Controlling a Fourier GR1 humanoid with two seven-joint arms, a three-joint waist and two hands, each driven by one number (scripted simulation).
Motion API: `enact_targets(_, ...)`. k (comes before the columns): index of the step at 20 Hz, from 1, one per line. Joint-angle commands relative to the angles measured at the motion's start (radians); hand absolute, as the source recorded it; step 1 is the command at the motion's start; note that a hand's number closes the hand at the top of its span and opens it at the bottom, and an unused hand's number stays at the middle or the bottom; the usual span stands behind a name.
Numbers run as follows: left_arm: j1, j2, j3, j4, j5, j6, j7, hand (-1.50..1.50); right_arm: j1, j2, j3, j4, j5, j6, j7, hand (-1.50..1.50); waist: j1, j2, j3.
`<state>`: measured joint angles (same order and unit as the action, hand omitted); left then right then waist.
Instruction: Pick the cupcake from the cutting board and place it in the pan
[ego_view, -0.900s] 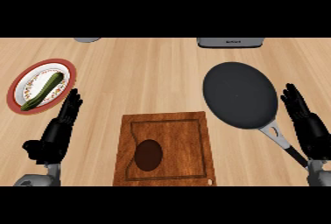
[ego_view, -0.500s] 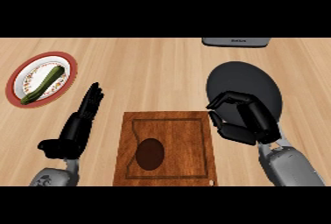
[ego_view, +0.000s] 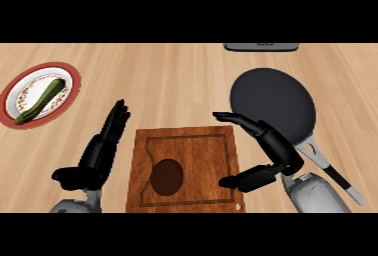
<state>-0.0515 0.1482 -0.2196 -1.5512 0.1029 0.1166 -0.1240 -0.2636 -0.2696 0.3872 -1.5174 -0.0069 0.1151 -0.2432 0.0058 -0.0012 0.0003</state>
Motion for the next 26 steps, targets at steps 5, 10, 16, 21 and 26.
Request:
enact_targets(5, 0.051, -0.006, -0.014, -0.074, -0.012, -0.001, 0.03, 0.0, -0.154, -0.014, 0.08, -0.025, 0.161, 0.065, 0.182, -1.5, 0.009, -0.001, -0.001)
enact_targets(10, -0.001, -0.007, 0.024, -0.028, 0.009, -0.025, 0.009, 0.0, -0.286, 0.039, 0.161, 0.021, 0.232, 0.145, 0.349, -1.5, 0.007, 0.001, -0.001)
enact_targets(16, -0.023, -0.037, -0.006, 0.035, -0.036, 0.0, 0.015, 0.0, -0.399, 0.098, 0.321, 0.081, 0.357, 0.255, 0.523, -1.5, 0.004, 0.002, -0.001)
enact_targets(21, 0.043, 0.006, 0.027, -0.035, 0.004, -0.054, 0.001, 0.0, -0.384, 0.14, 0.392, 0.161, 0.483, 0.265, 0.52, -1.5, 0.006, 0.0, -0.001)
enact_targets(26, 0.061, -0.046, -0.02, -0.099, -0.06, 0.001, 0.038, 0.0, -0.336, 0.263, 0.415, 0.228, 0.57, 0.272, 0.578, -1.5, 0.002, 0.0, 0.0)
